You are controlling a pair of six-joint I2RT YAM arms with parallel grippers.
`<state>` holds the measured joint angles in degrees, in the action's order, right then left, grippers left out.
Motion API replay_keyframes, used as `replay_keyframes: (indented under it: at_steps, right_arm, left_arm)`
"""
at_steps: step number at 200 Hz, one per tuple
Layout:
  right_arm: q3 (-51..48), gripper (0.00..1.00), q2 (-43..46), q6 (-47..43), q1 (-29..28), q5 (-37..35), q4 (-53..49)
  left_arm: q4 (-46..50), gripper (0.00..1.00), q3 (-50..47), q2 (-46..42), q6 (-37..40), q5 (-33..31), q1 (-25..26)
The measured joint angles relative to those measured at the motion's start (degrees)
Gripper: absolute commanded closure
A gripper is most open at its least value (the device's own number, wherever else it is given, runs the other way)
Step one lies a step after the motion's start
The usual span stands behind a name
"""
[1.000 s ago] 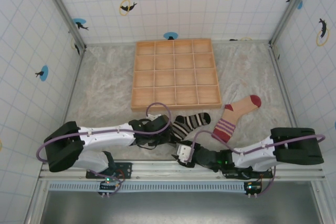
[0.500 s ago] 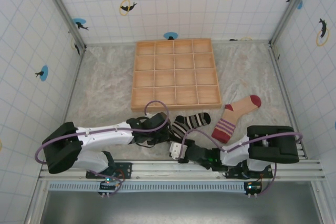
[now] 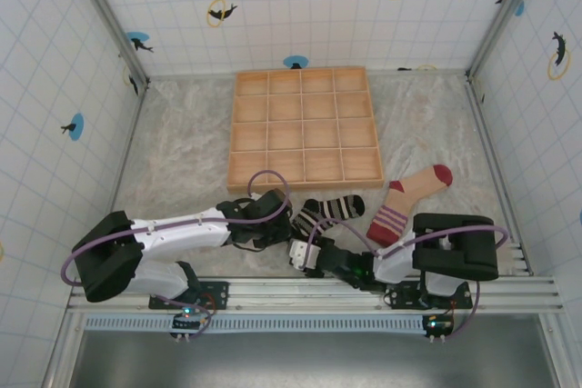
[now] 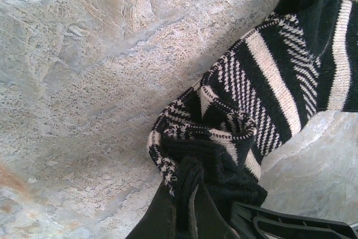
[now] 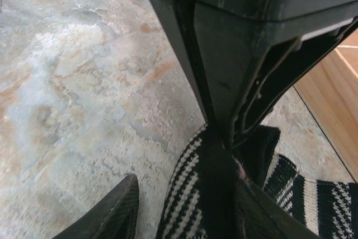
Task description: Roll the socks
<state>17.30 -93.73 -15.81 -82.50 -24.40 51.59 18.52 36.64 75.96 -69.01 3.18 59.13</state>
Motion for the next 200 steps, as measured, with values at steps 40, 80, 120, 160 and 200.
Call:
replay_keyframes:
  at_steps: [40,80,120,160,200]
  right_arm:
    - [1.29,0.57,-1.55,1.81,0.42,-1.05,-1.09]
    - [1.29,0.58,-1.60,3.54,0.44,-2.58,-1.46]
    - [1.29,0.80,-1.73,5.79,0.61,-3.65,-2.12]
    - [1.42,0.99,-1.64,11.06,3.08,-1.33,-2.56]
    - [-0.24,1.00,1.07,21.35,9.49,9.35,-1.53]
  left_arm:
    - [-0.42,1.00,0.00,0.00,0.02,0.57,-0.66]
    - [-1.03,1.00,0.00,0.00,0.02,0.90,-1.20]
    - [-1.01,1.00,0.00,0.00,-0.02,0.90,-1.51]
    - [-1.05,0.59,0.00,-0.33,0.28,0.74,-1.75]
    - [0.09,0.23,-0.07,-3.13,0.15,-2.27,-1.99]
